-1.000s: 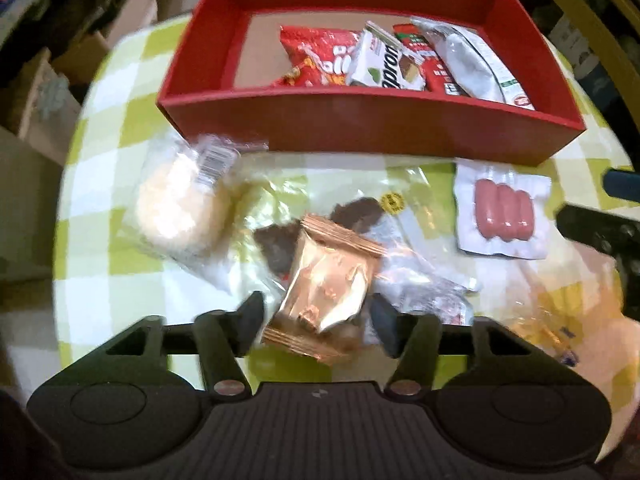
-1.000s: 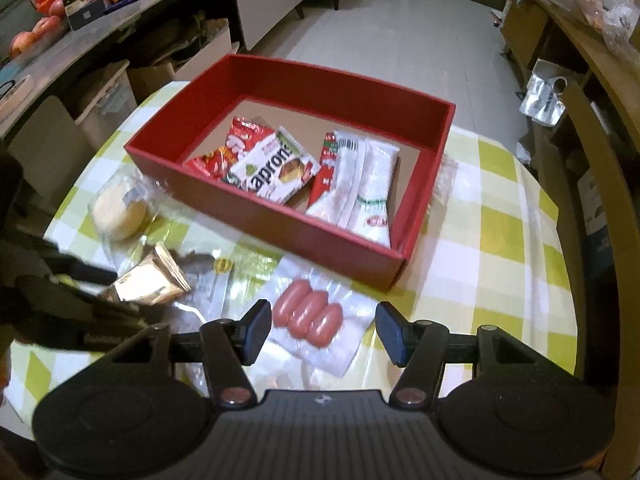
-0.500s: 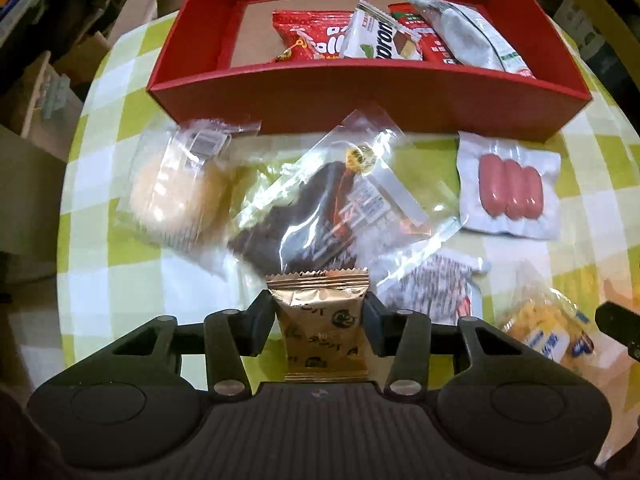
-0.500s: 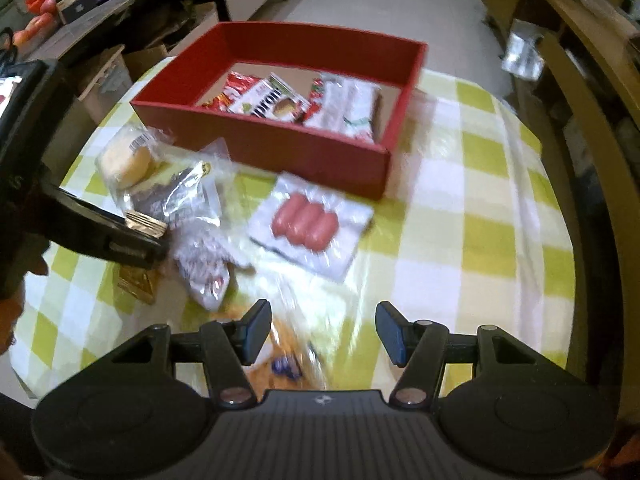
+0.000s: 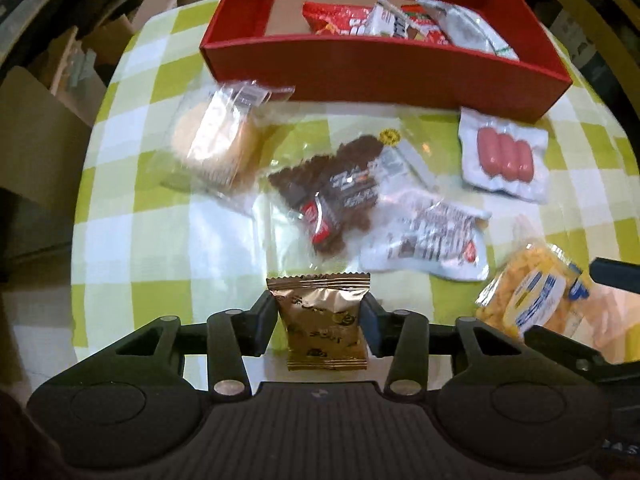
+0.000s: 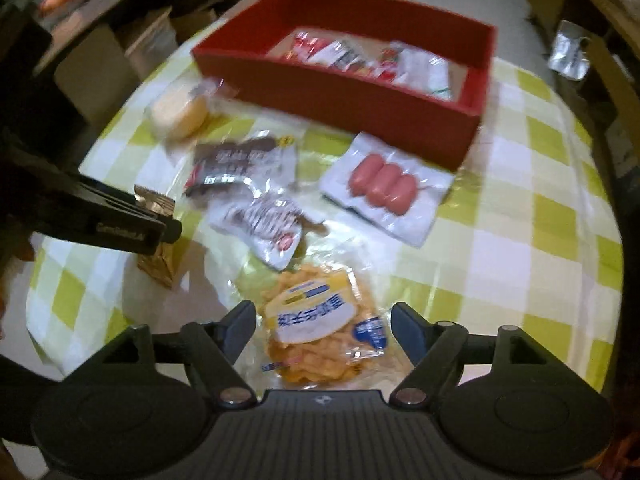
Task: Organize snacks
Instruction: 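Grasp the gold wrapped cookie with the left tool while the right tool grasps the cheese-puff bag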
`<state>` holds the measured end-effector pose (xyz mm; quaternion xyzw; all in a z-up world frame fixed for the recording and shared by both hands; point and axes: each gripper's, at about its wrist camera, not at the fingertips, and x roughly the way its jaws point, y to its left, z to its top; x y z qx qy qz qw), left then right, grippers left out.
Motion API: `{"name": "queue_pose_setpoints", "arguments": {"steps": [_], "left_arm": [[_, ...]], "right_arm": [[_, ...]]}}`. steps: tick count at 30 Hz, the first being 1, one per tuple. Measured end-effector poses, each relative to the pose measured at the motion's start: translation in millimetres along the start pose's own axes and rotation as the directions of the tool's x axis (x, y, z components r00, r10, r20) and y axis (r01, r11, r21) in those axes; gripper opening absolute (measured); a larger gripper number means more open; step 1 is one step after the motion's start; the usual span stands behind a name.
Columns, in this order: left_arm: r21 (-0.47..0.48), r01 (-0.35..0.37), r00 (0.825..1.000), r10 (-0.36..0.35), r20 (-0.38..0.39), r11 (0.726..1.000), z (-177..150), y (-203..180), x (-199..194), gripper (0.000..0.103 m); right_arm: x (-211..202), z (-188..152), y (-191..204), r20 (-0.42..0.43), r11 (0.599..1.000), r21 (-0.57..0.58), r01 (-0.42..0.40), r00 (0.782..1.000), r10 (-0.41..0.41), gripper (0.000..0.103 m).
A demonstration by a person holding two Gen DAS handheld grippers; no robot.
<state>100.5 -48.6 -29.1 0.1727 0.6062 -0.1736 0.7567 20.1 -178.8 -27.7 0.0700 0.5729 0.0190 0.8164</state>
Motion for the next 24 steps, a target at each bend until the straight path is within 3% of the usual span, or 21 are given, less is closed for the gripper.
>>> {"name": "queue_pose_setpoints", "arguments": {"steps": [3, 7, 15, 18, 19, 24], "left_arm": [[-0.013, -0.003, 1.000, 0.003, -0.017, 1.000, -2.1, 3.2, 4.9, 0.078], [-0.008, 0.002, 1.000, -0.002, -0.010, 1.000, -4.5, 2.4, 3.5, 0.087], [-0.001, -0.077, 0.995, 0.077, -0.069, 0.997, -18.0, -15.0, 25.2, 0.087], [-0.034, -0.098, 0.994, 0.096, -0.058, 0.995, -21.3, -14.9, 26.4, 0.091], [-0.045, -0.093, 0.994, 0.090, -0.060, 0.995, -21.8, -13.8, 26.2, 0.089], [-0.069, -0.031, 0.998, 0.027, -0.058, 0.997, -24.5, -12.6, 22.1, 0.069]], "right_arm": [[8.2, 3.6, 5.3, -0.015, 0.999, -0.047, 0.011, 1.000, -0.012, 0.082], [14.9, 5.4, 7.6, -0.025, 0.996, -0.089, 0.025, 0.999, -0.027, 0.083], [27.2, -3.9, 11.6, -0.034, 0.986, -0.162, 0.024, 0.999, -0.030, 0.092], [33.8, -4.0, 12.9, -0.032, 0.986, -0.166, 0.027, 0.999, -0.033, 0.098], [36.3, -4.6, 12.0, -0.046, 0.987, -0.161, 0.030, 0.998, -0.038, 0.103], [43.1, -9.2, -7.5, -0.100, 0.997, -0.070, 0.019, 0.995, -0.026, 0.103]]}}
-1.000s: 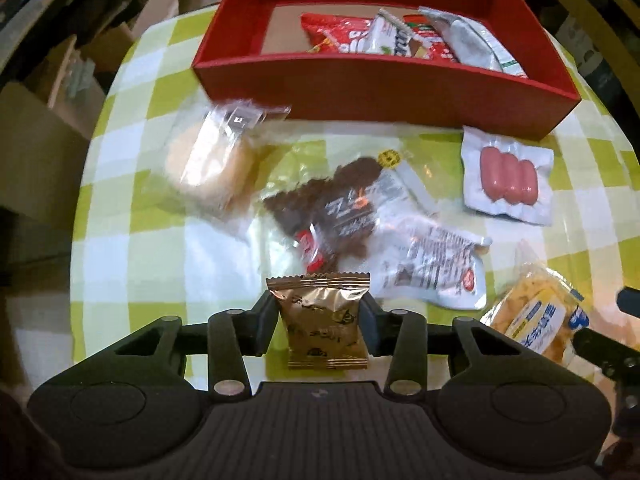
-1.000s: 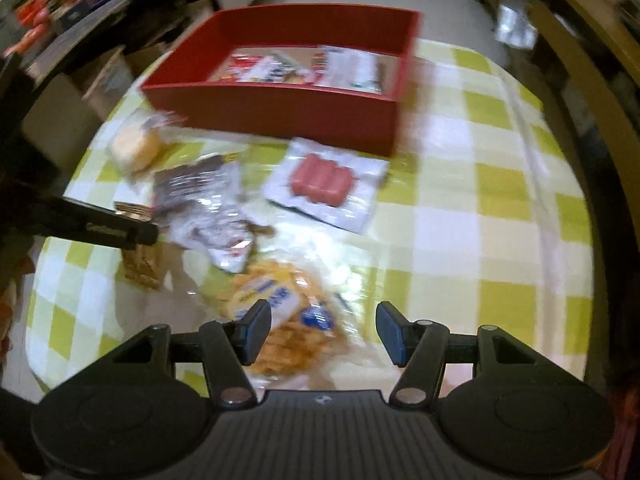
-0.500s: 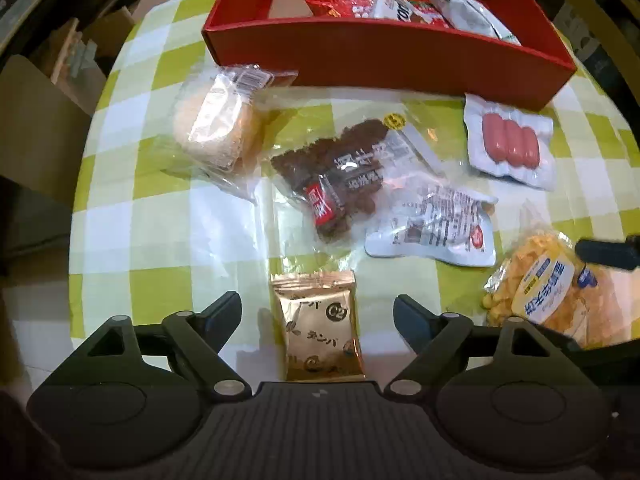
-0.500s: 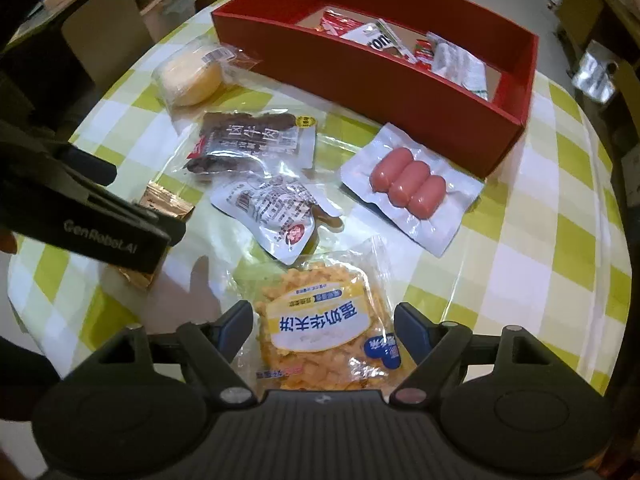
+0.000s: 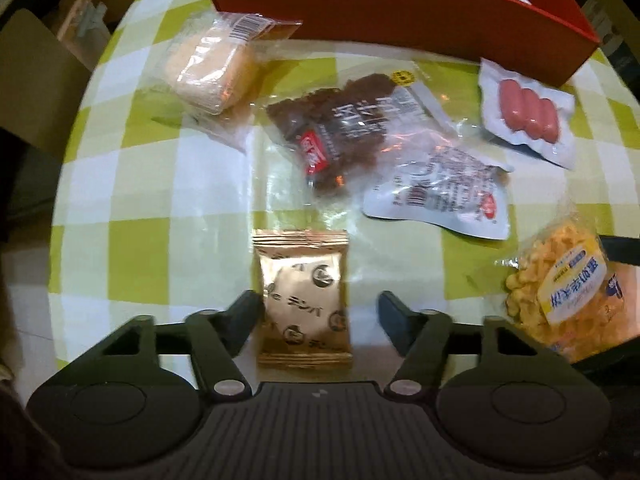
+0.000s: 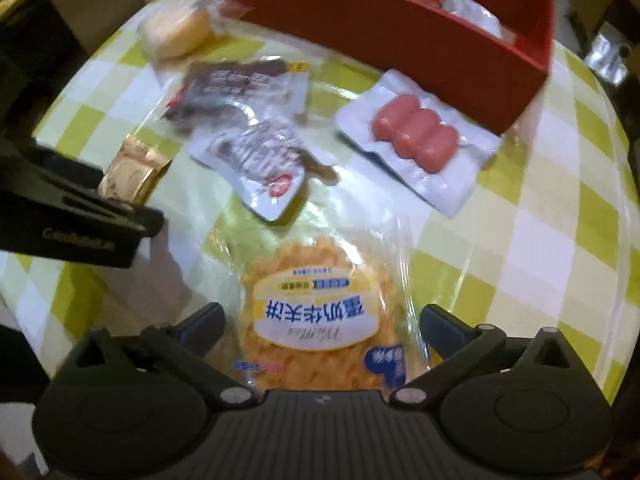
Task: Organize snacks
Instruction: 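Grasp the gold wrapped cookie with the left tool while the right tool grasps the cheese-puff bag, then lift and carry the cookie and cheese-puff bag toward the red tray with both tools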
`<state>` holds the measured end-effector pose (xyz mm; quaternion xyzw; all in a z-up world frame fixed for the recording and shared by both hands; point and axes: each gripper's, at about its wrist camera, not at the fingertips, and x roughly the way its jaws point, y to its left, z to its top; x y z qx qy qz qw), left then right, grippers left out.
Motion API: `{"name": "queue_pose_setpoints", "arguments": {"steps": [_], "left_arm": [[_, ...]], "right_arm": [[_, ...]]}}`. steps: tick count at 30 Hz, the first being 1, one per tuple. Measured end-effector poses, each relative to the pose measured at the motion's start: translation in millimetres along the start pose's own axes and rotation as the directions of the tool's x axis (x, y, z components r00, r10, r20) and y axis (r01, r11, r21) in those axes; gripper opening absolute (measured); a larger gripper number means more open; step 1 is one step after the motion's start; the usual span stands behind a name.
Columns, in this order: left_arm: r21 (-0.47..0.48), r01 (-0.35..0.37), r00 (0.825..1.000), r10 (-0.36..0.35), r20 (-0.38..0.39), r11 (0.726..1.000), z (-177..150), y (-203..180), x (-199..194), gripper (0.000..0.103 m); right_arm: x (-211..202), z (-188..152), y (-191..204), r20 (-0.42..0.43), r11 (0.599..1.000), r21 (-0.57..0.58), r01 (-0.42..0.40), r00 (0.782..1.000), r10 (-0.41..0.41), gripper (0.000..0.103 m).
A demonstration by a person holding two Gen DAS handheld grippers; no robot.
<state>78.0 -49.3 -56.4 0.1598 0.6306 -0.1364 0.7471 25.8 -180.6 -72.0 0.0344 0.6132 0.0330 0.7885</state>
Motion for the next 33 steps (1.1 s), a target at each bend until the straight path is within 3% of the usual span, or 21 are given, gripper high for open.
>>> {"name": "queue_pose_setpoints", "arguments": {"steps": [4, 7, 15, 21, 25, 30, 33], "left_arm": [[0.017, 0.016, 1.000, -0.016, -0.002, 1.000, -1.0, -5.1, -3.1, 0.051], [0.042, 0.000, 1.000, 0.000, 0.001, 0.999, -2.1, -12.4, -4.5, 0.048], [0.035, -0.006, 1.000, 0.006, -0.002, 0.999, -0.2, -12.9, -4.7, 0.046], [0.032, 0.019, 0.999, -0.020, 0.028, 0.999, 3.7, -15.2, -16.6, 0.046], [0.035, 0.034, 0.999, -0.036, 0.038, 0.999, 6.7, -19.8, -21.6, 0.046], [0.052, 0.040, 0.997, -0.043, 0.060, 0.998, 8.4, -27.5, -27.9, 0.046], [0.065, 0.041, 0.998, -0.044, 0.053, 0.997, 8.1, -30.6, -24.6, 0.046]], "right_arm": [[-11.2, 0.0, -11.3, 0.032, 0.999, 0.045, -0.016, 0.999, 0.014, 0.091], [-13.0, -0.1, -4.1, 0.048, 1.000, 0.007, 0.019, 0.999, -0.020, 0.089], [-20.6, 1.9, -2.8, 0.082, 1.000, 0.010, 0.028, 0.996, -0.029, 0.080], [-41.6, 2.5, -17.1, 0.145, 0.997, 0.076, -0.007, 0.989, -0.004, 0.079], [-50.6, 3.6, -21.1, 0.166, 0.995, 0.097, -0.036, 0.986, 0.020, 0.071], [-42.0, 6.6, -21.2, 0.130, 0.995, 0.098, -0.019, 0.991, 0.006, 0.056], [-36.6, 5.9, -24.2, 0.109, 0.994, 0.112, -0.018, 0.994, 0.006, 0.057]]}}
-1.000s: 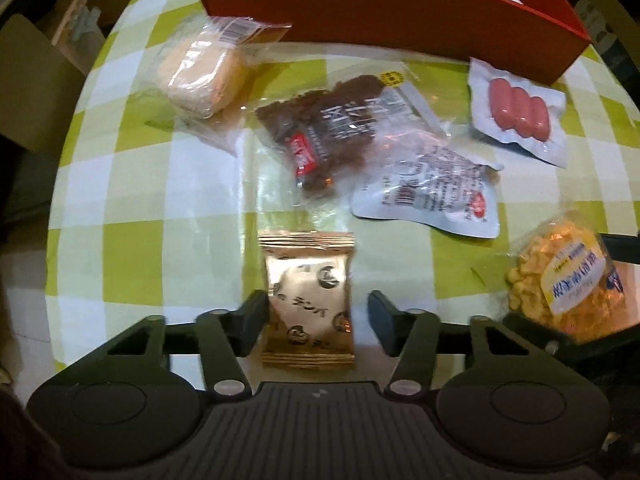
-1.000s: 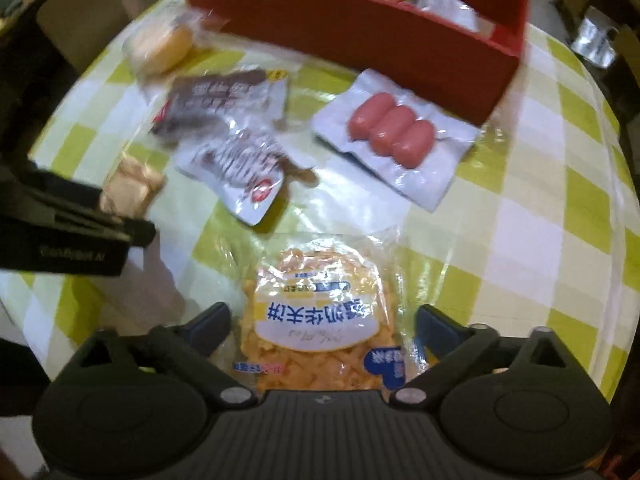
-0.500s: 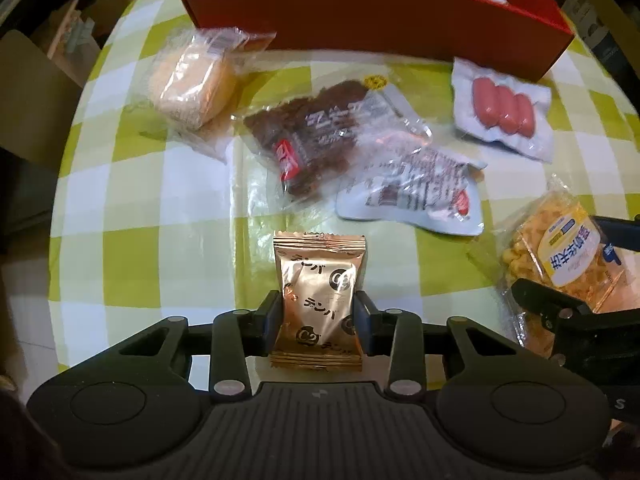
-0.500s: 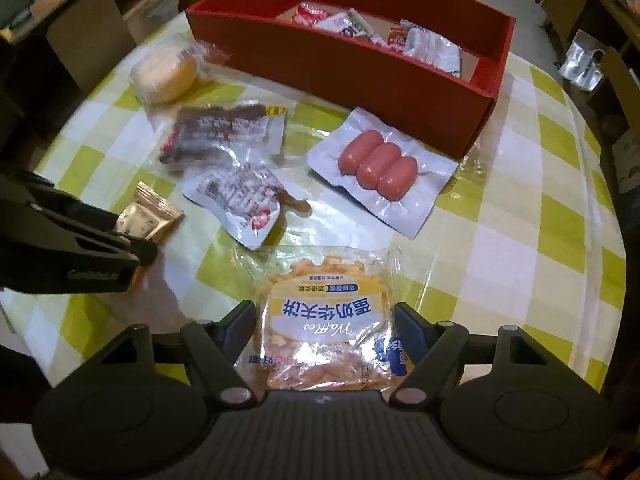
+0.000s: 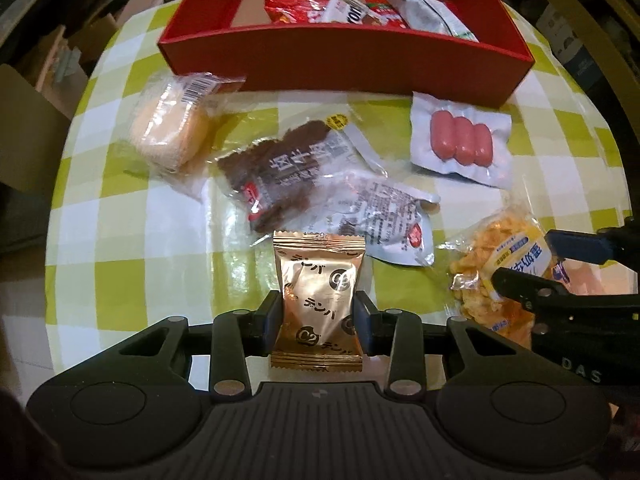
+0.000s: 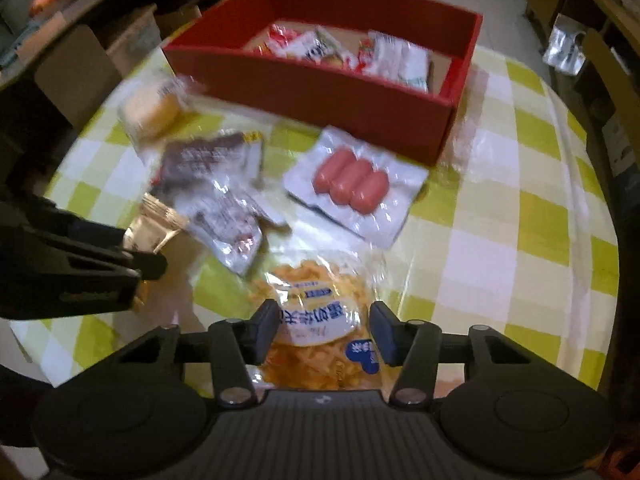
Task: Organize snacks
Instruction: 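Lift and carry the cookie and cheese-puff bag toward the red tray with both tools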
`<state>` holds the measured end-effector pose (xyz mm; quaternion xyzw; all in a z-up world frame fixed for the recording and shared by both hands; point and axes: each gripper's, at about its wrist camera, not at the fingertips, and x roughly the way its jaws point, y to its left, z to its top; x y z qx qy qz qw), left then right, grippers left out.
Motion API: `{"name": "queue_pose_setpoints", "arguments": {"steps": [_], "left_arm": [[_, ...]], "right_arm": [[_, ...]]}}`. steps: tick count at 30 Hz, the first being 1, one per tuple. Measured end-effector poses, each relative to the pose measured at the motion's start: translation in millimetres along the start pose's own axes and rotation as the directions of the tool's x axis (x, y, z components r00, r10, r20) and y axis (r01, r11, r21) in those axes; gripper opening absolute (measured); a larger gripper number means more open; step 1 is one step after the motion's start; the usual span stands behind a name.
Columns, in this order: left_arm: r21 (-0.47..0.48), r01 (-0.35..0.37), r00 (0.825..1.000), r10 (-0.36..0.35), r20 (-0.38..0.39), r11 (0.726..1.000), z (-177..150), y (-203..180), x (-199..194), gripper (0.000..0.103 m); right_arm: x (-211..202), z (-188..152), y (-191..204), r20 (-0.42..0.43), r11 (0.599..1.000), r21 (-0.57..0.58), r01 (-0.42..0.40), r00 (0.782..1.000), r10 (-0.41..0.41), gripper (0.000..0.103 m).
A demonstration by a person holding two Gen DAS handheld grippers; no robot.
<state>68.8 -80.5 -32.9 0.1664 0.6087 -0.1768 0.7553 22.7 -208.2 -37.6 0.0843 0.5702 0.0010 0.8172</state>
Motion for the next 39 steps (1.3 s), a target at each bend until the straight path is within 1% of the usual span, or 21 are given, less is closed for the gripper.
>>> {"name": "queue_pose_setpoints", "arguments": {"steps": [2, 3, 4, 6, 7, 9, 11, 13, 14, 15, 16, 18, 19, 21, 22, 23, 24, 28, 33, 36, 39], "left_arm": [[0.011, -0.002, 1.000, 0.002, -0.007, 1.000, -3.0, -0.8, 2.9, 0.046], [0.012, -0.003, 1.000, 0.003, -0.010, 1.000, -4.1, 0.0, 4.4, 0.046], [0.012, -0.001, 1.000, 0.001, -0.011, 1.000, -5.2, 0.9, 4.9, 0.046], [0.008, 0.001, 1.000, -0.001, -0.012, 1.000, -7.1, 3.9, 5.5, 0.046], [0.006, 0.001, 1.000, 0.000, -0.014, 1.000, -8.0, 5.3, 6.3, 0.046], [0.004, -0.013, 1.000, 0.013, -0.017, 1.000, -9.3, 7.7, 8.9, 0.046], [-0.001, -0.002, 1.000, 0.002, -0.031, 1.000, -10.1, 10.1, 12.5, 0.046], [0.004, -0.009, 0.999, 0.009, -0.037, 1.000, -10.3, 10.0, 14.4, 0.046], [0.006, -0.010, 0.999, 0.010, -0.039, 1.000, -10.2, 10.6, 14.8, 0.046], [0.005, -0.009, 0.999, 0.010, -0.039, 1.000, -10.1, 11.6, 14.9, 0.046], [0.004, -0.009, 0.999, 0.009, -0.039, 1.000, -10.0, 12.9, 15.0, 0.046], [0.006, -0.010, 0.999, 0.010, -0.045, 1.000, -9.5, 14.5, 17.1, 0.046], [0.005, -0.011, 0.999, 0.011, -0.048, 1.000, -9.1, 15.1, 17.7, 0.047], [0.004, -0.014, 0.998, 0.014, -0.056, 1.000, -9.1, 16.5, 18.1, 0.047], [0.004, -0.014, 0.998, 0.014, -0.058, 1.000, -8.9, 16.7, 18.4, 0.047], [0.004, -0.012, 0.998, 0.012, -0.058, 1.000, -9.5, 16.9, 18.4, 0.047], [0.007, -0.009, 0.998, 0.010, -0.057, 1.000, -9.3, 16.6, 17.6, 0.047], [0.009, -0.004, 0.999, 0.004, -0.049, 1.000, -8.0, 16.0, 12.7, 0.047], [0.016, 0.010, 1.000, -0.009, -0.022, 1.000, -6.9, 9.6, 1.2, 0.047], [0.022, 0.016, 1.000, -0.016, -0.005, 1.000, -6.7, 5.6, -3.5, 0.047], [0.021, 0.022, 1.000, -0.022, 0.005, 1.000, -3.9, 4.0, -5.1, 0.047]], "right_arm": [[-1.5, 0.3, -1.2, 0.006, 1.000, 0.001, -0.011, 1.000, 0.011, 0.063], [-1.9, 0.3, -0.1, 0.002, 1.000, -0.002, -0.017, 1.000, 0.017, 0.075], [-1.6, 0.4, 2.0, 0.004, 1.000, -0.007, -0.025, 1.000, 0.025, 0.085], [2.6, 0.9, 8.7, 0.001, 0.998, -0.023, -0.052, 0.999, 0.052, 0.089], [6.9, 1.5, 12.5, -0.012, 0.998, -0.027, -0.051, 0.999, 0.051, 0.090], [17.1, 1.5, 19.9, -0.037, 0.998, -0.055, -0.020, 0.999, 0.018, 0.090], [22.5, -0.5, 29.1, -0.040, 0.992, -0.124, 0.026, 0.999, -0.031, 0.091], [25.0, -3.3, 31.6, -0.039, 0.989, -0.141, 0.035, 0.998, -0.041, 0.092], [25.8, -4.9, 31.5, -0.040, 0.989, -0.142, 0.039, 0.998, -0.045, 0.094], [27.6, -6.9, 31.2, -0.048, 0.988, -0.145, 0.044, 0.998, -0.051, 0.100], [29.9, -9.1, 30.1, -0.054, 0.988, -0.148, 0.050, 0.997, -0.059, 0.103], [40.8, -13.6, 27.6, -0.099, 0.990, -0.134, 0.052, 0.993, -0.065, 0.103], [42.1, -15.5, 30.7, -0.086, 0.985, -0.160, 0.072, 0.993, -0.086, 0.103], [39.7, -13.7, 29.0, -0.083, 0.988, -0.142, 0.068, 0.993, -0.080, 0.103], [37.2, -12.7, 27.2, -0.074, 0.988, -0.130, 0.078, 0.993, -0.088, 0.096], [34.0, -11.8, 24.2, -0.067, 0.989, -0.121, 0.079, 0.994, -0.088, 0.093], [30.3, -11.7, 19.9, -0.061, 0.991, -0.106, 0.077, 0.995, -0.083, 0.087], [23.0, -14.8, 13.1, -0.047, 0.988, -0.111, 0.107, 0.993, -0.113, 0.085], [-4.0, -14.8, 1.7, 0.026, 0.996, -0.055, 0.066, 0.998, -0.065, 0.085], [-13.5, -8.0, -4.1, 0.062, 0.999, -0.013, 0.048, 0.997, -0.047, 0.085], [-15.0, -1.3, -4.0, 0.080, 0.999, 0.000, 0.044, 0.996, -0.044, 0.085]]}}
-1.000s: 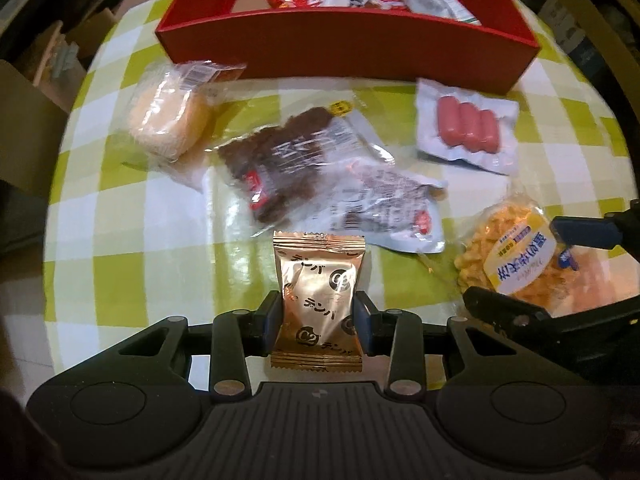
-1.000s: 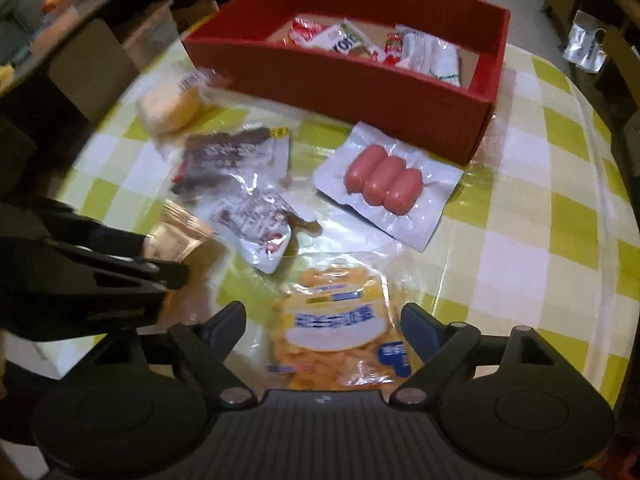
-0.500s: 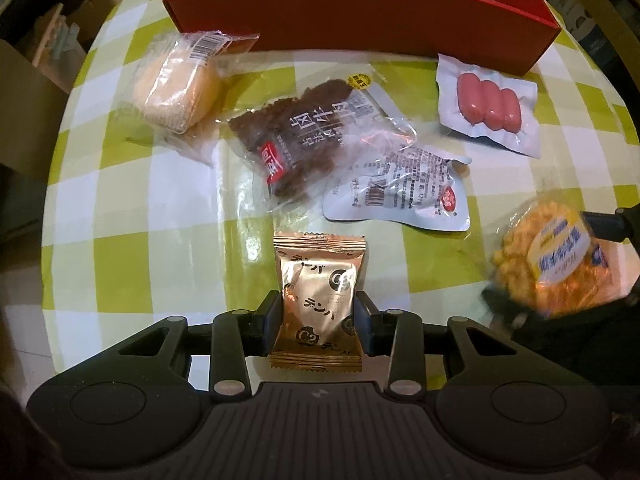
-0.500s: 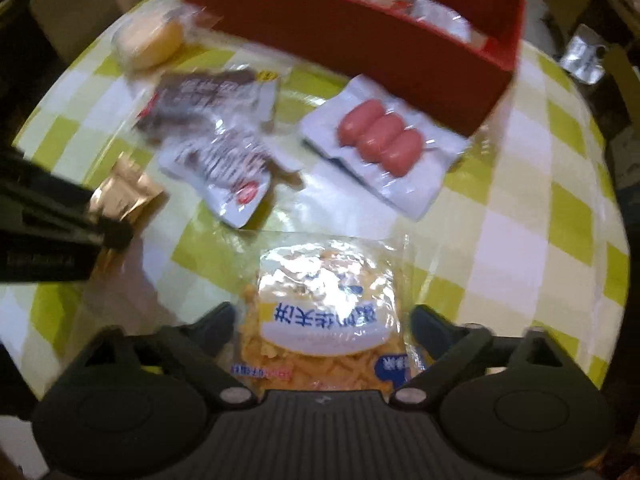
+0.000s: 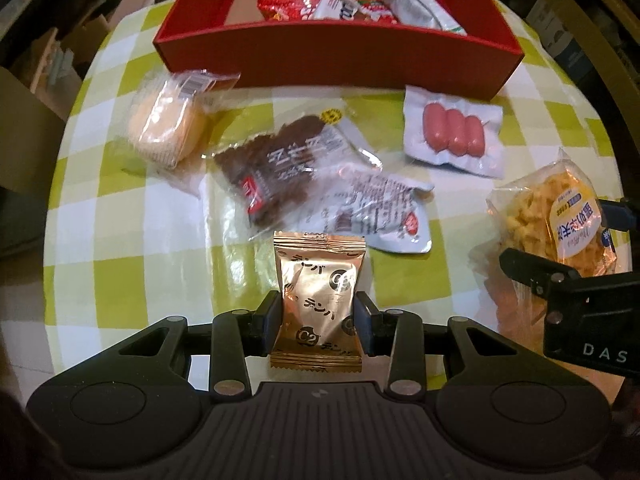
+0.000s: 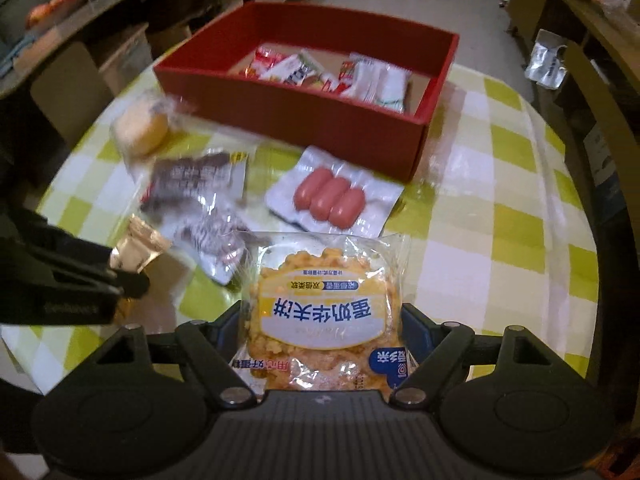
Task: Organize snacks
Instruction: 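Lift and carry the cookie and cheese-puff bag toward the red tray with both tools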
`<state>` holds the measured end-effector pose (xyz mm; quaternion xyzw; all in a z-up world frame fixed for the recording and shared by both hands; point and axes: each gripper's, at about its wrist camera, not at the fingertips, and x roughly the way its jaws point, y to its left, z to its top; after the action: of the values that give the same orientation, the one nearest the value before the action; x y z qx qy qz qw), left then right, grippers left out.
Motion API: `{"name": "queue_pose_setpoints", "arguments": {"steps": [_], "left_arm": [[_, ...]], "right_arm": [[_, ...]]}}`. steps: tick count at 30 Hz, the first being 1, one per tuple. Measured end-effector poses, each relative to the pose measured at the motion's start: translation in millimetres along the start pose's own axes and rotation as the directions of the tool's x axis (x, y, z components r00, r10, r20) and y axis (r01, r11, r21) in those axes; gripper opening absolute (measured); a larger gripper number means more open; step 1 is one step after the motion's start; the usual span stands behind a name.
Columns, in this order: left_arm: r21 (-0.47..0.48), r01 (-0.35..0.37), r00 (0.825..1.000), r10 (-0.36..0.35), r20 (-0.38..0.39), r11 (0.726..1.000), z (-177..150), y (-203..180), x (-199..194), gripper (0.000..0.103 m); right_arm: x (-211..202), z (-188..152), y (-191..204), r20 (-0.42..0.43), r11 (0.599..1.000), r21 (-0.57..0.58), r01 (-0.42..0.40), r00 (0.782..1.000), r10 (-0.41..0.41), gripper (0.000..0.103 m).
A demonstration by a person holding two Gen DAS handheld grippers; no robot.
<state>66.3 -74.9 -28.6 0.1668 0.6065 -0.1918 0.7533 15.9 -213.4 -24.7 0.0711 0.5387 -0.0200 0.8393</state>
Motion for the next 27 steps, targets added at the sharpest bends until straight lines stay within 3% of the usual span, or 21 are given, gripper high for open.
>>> {"name": "queue_pose_setpoints", "arguments": {"steps": [21, 27], "left_arm": [[-0.009, -0.001, 0.994, 0.002, 0.105, 1.000, 65.1, -6.7, -22.3, 0.047], [-0.014, -0.011, 0.994, 0.013, 0.104, 1.000, 79.6, -6.4, -17.9, 0.047]], "right_arm": [[-11.1, 43.0, -26.4, 0.104, 0.996, 0.085, 0.007, 0.994, -0.016, 0.085], [-9.6, 61.1, -38.3, 0.130, 0.993, 0.119, 0.009, 0.991, -0.025, 0.085]]}}
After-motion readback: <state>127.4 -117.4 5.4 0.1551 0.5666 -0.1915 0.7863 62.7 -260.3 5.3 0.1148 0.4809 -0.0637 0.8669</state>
